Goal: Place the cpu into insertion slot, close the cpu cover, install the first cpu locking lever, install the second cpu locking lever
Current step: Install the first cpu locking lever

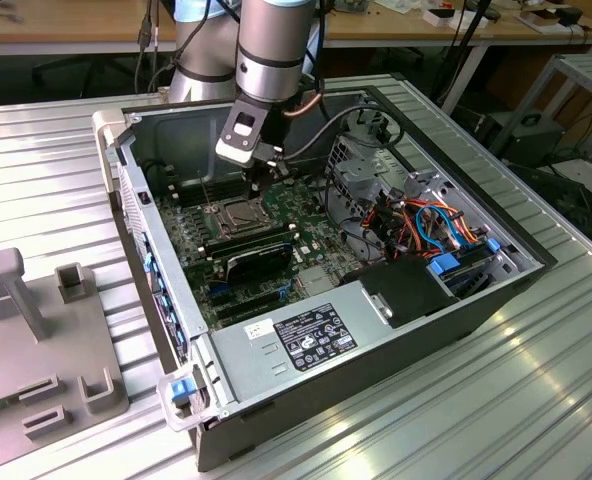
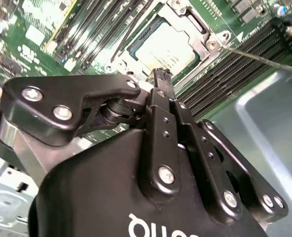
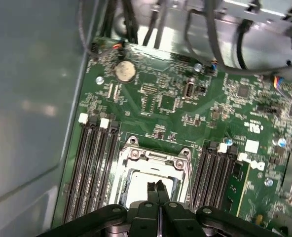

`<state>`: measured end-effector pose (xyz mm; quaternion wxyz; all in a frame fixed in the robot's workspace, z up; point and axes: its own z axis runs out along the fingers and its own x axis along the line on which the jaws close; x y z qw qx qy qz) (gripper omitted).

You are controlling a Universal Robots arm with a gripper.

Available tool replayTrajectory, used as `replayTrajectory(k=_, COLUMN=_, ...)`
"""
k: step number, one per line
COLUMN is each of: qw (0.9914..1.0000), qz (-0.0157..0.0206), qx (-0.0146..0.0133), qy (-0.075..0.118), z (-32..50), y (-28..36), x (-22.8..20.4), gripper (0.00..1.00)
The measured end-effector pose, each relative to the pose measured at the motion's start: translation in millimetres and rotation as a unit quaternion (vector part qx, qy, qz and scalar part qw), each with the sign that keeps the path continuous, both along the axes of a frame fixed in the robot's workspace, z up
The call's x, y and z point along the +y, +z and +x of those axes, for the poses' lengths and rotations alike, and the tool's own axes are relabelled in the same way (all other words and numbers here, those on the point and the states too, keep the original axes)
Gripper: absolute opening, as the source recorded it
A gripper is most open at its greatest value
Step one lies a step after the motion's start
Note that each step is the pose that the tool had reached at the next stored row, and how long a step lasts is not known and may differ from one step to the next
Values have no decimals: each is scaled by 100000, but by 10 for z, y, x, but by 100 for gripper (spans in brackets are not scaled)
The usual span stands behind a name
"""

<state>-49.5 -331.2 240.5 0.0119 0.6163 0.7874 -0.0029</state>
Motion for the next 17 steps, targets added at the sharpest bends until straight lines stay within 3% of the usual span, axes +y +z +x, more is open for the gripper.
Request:
replayTrajectory(k=5, qw=99899, qz=-18, qx=-53, qy=4497, z=-1, y=12, x=-1, gripper=11)
replayTrajectory(k=7, qw=99886, qz=-14, qx=-241, qy=4767, z=-2, y=53, x=0, gripper=11)
replayTrajectory(k=9, qw=99880, qz=-38, qx=-742, qy=4842, z=-36, y=103, x=0, gripper=11)
replayTrajectory(k=11, qw=99872, qz=-44, qx=-1187, qy=4920, z=-140, y=103, x=0, gripper=11)
replayTrajectory(k=13, qw=99860, qz=-8, qx=-1259, qy=5142, z=-191, y=103, x=-1, gripper=11)
replayTrajectory(k=17, qw=99844, qz=-6, qx=-1255, qy=5440, z=-199, y=103, x=-43, gripper=11)
